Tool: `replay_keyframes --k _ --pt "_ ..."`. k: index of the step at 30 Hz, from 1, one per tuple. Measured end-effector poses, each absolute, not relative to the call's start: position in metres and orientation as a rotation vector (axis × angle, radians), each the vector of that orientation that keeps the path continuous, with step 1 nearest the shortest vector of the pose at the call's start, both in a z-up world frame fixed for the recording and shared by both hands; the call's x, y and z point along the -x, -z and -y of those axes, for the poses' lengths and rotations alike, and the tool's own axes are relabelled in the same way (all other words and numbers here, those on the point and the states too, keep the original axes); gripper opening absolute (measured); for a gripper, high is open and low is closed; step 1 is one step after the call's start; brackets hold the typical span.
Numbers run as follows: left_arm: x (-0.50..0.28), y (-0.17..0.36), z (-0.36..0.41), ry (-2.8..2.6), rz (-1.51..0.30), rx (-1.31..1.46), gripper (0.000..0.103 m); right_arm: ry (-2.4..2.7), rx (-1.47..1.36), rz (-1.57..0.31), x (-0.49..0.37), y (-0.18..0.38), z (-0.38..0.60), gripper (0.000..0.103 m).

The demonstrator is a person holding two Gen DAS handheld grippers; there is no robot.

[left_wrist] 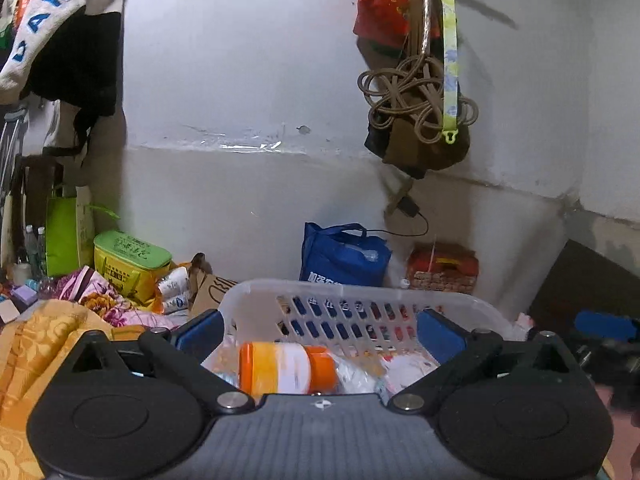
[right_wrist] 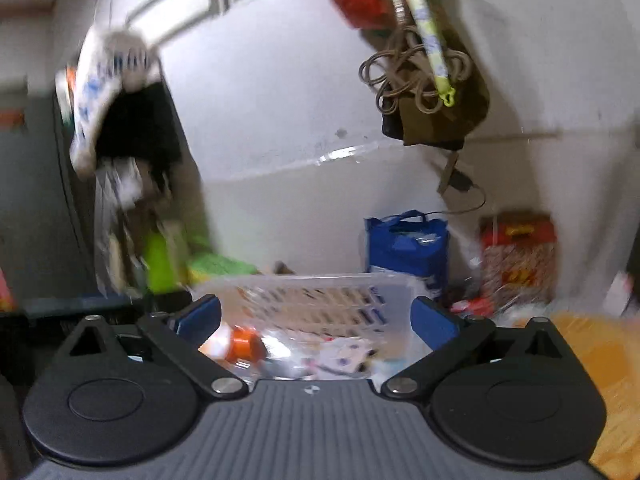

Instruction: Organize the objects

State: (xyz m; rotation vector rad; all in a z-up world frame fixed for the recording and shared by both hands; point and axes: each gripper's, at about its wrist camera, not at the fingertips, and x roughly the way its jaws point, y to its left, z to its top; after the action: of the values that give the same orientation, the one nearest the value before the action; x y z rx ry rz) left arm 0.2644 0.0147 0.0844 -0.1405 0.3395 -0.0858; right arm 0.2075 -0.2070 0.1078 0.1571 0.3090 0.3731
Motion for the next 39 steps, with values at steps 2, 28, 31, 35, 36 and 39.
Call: replay_keyframes --k 2,28,31,35,36,39 --pt "-0.245 -0.085 -0.016 0.111 -0.328 0.149 0.103 -0.374 -0.226 -0.322 -0.192 -0.109 0.218 0.103" --pt "-0.176 -0.065 -0.004 0.095 -0.452 0.044 0.103 -0.225 -0.008 -0.413 -0.148 -0.093 0.213 0.103" --pt "-0.177 -0.063 -0.003 0.095 -0.460 0.039 0.103 -0.218 0.014 -0.407 -0.145 -0.091 0.211 0.103" --pt "-0.175 -0.062 0.000 0.092 -0.459 0.033 0.103 -0.206 0.018 -0.410 -0.145 -0.089 0.211 0.103" --pt "-0.175 -0.062 0.000 0.091 -0.458 0.030 0.103 -0.207 0.015 -0.411 -0.144 -0.089 0.211 0.103" --pt "-0.174 -0.061 0.002 0.089 -0.458 0.020 0.103 -0.205 -0.006 -0.410 -0.144 -0.090 0.214 0.103"
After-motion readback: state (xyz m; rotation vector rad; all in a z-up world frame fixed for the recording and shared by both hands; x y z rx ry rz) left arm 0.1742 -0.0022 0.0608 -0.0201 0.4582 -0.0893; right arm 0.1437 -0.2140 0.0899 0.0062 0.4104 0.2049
